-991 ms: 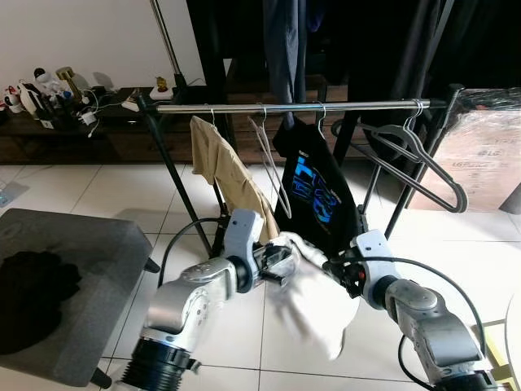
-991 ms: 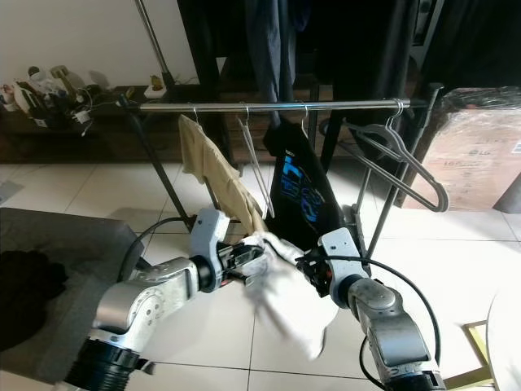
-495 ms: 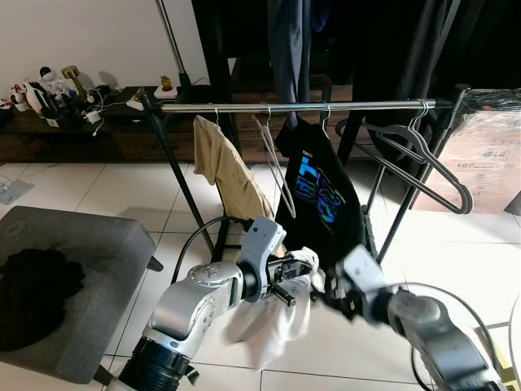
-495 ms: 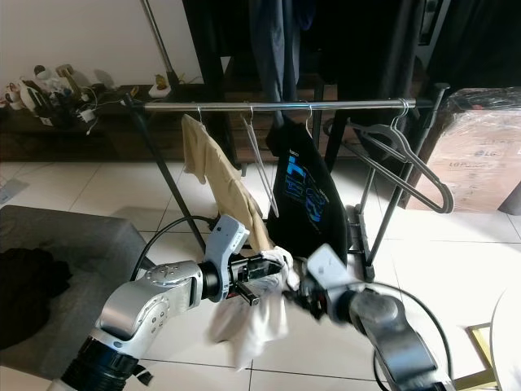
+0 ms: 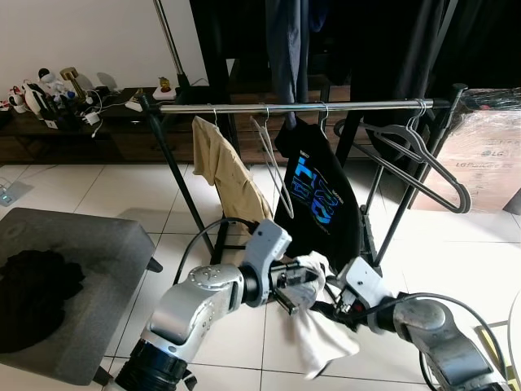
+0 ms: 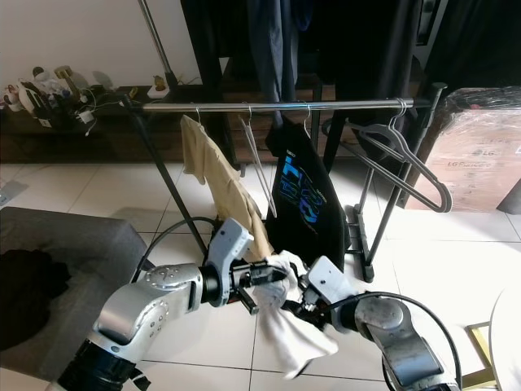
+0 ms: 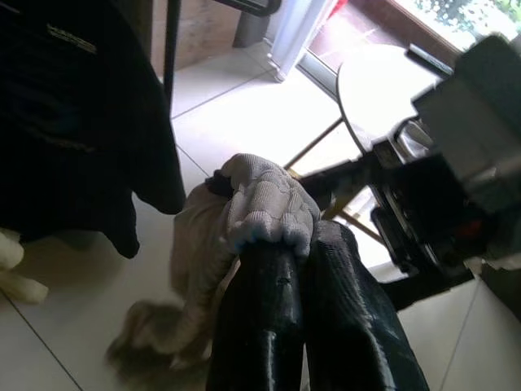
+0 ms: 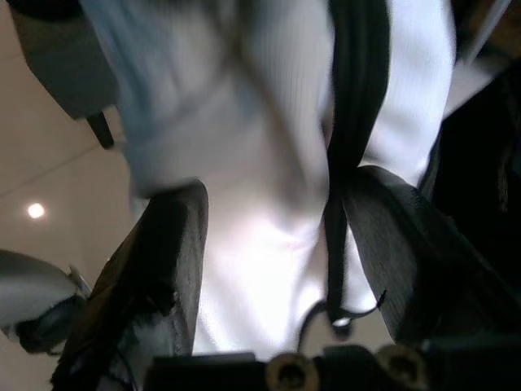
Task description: Hang hanger
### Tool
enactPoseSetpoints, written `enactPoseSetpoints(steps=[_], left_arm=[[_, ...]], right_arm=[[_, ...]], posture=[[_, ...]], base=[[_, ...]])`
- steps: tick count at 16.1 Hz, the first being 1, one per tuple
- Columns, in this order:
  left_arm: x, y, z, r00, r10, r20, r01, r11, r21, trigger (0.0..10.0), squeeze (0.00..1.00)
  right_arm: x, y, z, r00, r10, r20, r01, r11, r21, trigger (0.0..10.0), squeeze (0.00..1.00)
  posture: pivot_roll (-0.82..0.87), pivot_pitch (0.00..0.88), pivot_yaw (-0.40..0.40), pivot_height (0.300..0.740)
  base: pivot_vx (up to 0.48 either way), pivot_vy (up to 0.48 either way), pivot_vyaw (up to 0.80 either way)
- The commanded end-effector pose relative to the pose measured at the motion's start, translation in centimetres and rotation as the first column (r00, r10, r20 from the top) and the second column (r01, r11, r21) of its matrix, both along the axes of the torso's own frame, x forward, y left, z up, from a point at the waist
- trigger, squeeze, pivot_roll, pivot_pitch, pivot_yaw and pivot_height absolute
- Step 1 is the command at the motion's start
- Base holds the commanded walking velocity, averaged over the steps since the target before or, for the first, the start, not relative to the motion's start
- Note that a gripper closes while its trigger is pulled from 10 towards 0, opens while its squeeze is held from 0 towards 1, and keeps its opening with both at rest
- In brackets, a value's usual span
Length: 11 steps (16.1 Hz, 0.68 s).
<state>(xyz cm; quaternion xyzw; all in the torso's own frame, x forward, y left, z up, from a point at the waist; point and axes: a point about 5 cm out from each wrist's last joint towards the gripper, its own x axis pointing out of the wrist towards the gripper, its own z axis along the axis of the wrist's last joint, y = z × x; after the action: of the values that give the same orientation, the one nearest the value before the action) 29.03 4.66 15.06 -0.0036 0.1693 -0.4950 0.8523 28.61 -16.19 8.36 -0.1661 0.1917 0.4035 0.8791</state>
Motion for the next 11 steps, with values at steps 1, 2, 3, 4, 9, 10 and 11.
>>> enactPoseSetpoints(steps=[1,2,3,4,9,10,11], left_arm=[[-0.3,0.0,0.3,0.999,-0.018,0.028,0.017,1.0,0.003,10.0,0.0],[-0.3,-0.1,0.3,0.999,-0.019,0.028,0.019,1.0,0.005,10.0,0.0],[-0.4,-0.1,0.2,0.999,-0.023,0.028,0.023,1.0,0.006,10.0,0.0],[-0.4,-0.1,0.2,0.999,-0.025,0.027,0.025,1.0,0.006,10.0,0.0],[-0.8,0.1,-0.1,0.998,-0.06,0.025,0.06,0.998,0.029,10.0,0.0],[-0.9,0.2,-0.1,0.997,-0.076,0.025,0.075,0.997,0.03,10.0,0.0],[-1.3,0.2,-0.2,0.994,-0.108,0.027,0.107,0.993,0.041,10.0,0.0]], right_arm=[[0.4,0.2,0.8,0.999,0.015,0.035,-0.016,0.999,0.041,10.0,0.29],[0.4,0.1,0.9,0.999,0.032,0.032,-0.033,0.998,0.048,10.0,1.0],[0.1,-0.2,0.8,0.998,0.062,0.023,-0.062,0.998,0.019,10.0,1.0],[-0.1,-0.6,0.5,0.997,0.077,-0.001,-0.077,0.997,-0.013,10.0,1.0],[-0.7,-3.9,-0.2,0.992,0.108,-0.066,-0.118,0.979,-0.167,10.0,1.0],[-0.6,-3.9,0.0,0.992,0.117,-0.056,-0.125,0.979,-0.16,10.0,1.0],[0.0,-4.1,0.6,0.996,0.083,-0.02,-0.085,0.988,-0.133,10.0,1.0]], posture=[[-0.11,0.122,0.09,0.74],[-0.11,0.121,0.089,0.74],[-0.11,0.12,0.089,0.74],[-0.11,0.12,0.091,0.74],[-0.11,0.121,0.094,0.74],[-0.11,0.119,0.095,0.74],[-0.11,0.12,0.097,0.74]], base=[[0.0,0.0,0.0],[0.0,0.0,0.0],[0.0,0.0,0.0],[0.0,0.0,0.0],[0.0,0.0,0.0],[0.0,0.0,0.0],[0.0,0.0,0.0]])
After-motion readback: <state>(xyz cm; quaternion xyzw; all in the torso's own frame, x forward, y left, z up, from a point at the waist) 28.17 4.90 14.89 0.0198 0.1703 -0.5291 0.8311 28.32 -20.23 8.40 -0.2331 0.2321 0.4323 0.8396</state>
